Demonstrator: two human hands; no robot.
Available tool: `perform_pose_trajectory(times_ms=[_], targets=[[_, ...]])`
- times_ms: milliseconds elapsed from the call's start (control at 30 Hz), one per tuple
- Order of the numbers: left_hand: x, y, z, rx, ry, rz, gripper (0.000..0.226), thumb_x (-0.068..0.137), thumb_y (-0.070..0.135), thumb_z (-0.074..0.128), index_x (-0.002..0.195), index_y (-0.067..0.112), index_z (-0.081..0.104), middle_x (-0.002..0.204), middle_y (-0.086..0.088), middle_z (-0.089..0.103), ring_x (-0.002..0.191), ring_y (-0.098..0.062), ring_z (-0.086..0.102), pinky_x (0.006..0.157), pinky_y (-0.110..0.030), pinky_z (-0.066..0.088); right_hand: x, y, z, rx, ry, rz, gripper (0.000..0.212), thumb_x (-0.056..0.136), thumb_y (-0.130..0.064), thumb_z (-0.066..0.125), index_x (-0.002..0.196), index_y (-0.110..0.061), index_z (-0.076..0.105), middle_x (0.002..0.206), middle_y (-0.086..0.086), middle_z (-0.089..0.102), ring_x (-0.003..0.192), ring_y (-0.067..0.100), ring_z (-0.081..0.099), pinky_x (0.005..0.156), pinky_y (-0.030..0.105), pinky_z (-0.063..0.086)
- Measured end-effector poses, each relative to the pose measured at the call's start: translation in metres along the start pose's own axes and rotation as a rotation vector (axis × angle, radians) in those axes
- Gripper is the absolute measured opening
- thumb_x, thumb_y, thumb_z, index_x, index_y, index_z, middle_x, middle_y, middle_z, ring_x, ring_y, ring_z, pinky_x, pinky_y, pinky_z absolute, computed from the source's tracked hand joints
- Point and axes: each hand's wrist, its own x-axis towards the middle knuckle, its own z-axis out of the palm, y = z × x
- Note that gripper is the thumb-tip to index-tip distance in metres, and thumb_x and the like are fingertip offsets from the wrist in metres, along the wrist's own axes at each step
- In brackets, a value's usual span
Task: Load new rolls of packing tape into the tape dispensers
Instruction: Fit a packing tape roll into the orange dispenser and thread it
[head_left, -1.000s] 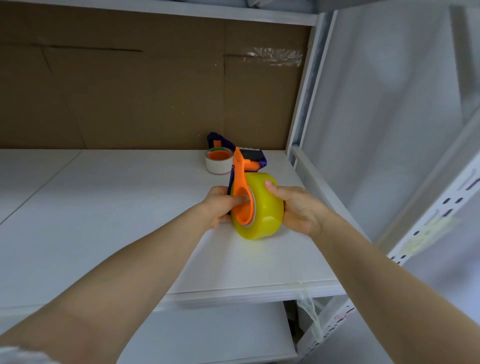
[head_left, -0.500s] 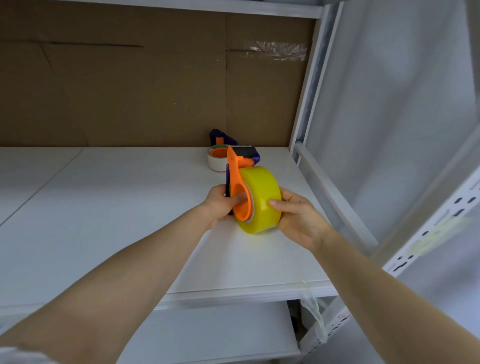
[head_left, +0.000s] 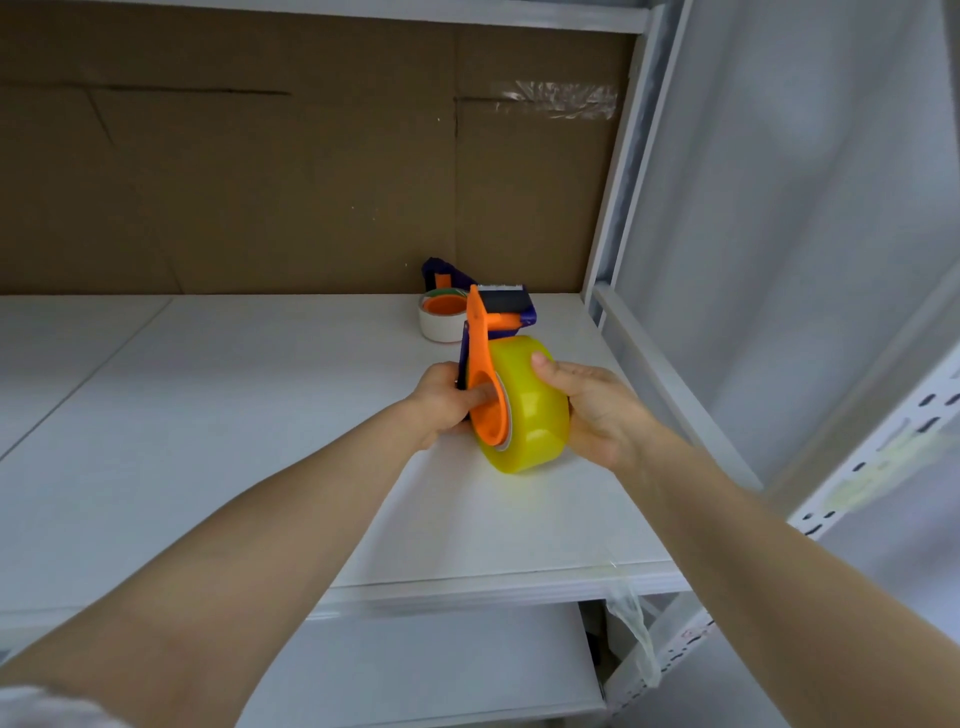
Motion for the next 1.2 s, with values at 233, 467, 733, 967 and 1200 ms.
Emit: perform_pose_trajectory(times_ms=[233, 467, 733, 967, 1200], targets=[[0.005, 0.002, -0.002, 0.15, -0.008, 0.055, 0.039, 0.09, 0.018, 0.061, 0.125, 0.003, 0.053, 0.124, -0.014, 0.059, 0.114, -0.029, 0.056, 0.091, -0.036, 0.048, -0.005, 0.021, -0.008, 0.053, -0.142, -0.153, 0.028, 0.08, -0.022, 0.063, 0.106, -0.011, 0.065, 0.1, 0.007, 0.073, 0.089, 0.021, 0.07, 0.076, 0.035, 0.059], [0.006, -0.001, -0.006, 0.147, -0.009, 0.026, 0.038, 0.09, 0.017, 0.061, 0.125, 0.005, 0.053, 0.125, -0.014, 0.059, 0.114, -0.029, 0.056, 0.09, -0.036, 0.048, -0.001, 0.031, -0.018, 0.079, -0.219, -0.157, 0.056, 0.065, -0.025, 0.071, 0.119, -0.01, 0.061, 0.116, 0.01, 0.067, 0.105, 0.025, 0.065, 0.09, 0.039, 0.054], [0.004, -0.003, -0.003, 0.126, 0.012, 0.065, 0.038, 0.09, 0.016, 0.06, 0.126, 0.006, 0.052, 0.124, -0.013, 0.059, 0.113, -0.03, 0.056, 0.088, -0.037, 0.048, 0.002, -0.013, 0.013, -0.295, 0.095, -0.08, 0.07, 0.079, -0.044, 0.068, 0.135, -0.01, 0.043, 0.122, 0.007, 0.058, 0.102, 0.021, 0.057, 0.088, 0.038, 0.05], [0.005, 0.003, -0.005, 0.195, -0.007, 0.09, 0.038, 0.089, 0.015, 0.062, 0.125, 0.006, 0.054, 0.124, -0.013, 0.06, 0.114, -0.03, 0.056, 0.093, -0.038, 0.047, 0.0, 0.005, -0.005, -0.068, -0.017, -0.086, 0.043, 0.081, -0.021, 0.068, 0.12, -0.007, 0.056, 0.114, 0.012, 0.066, 0.097, 0.025, 0.066, 0.08, 0.039, 0.056], [0.006, 0.007, 0.0, 0.233, -0.042, 0.064, 0.041, 0.089, 0.015, 0.063, 0.127, 0.005, 0.053, 0.125, -0.014, 0.059, 0.114, -0.03, 0.057, 0.096, -0.04, 0.048, -0.001, 0.03, -0.022, 0.057, -0.183, -0.213, 0.075, 0.047, -0.034, 0.089, 0.111, -0.01, 0.059, 0.107, 0.008, 0.069, 0.093, 0.02, 0.068, 0.077, 0.031, 0.058]])
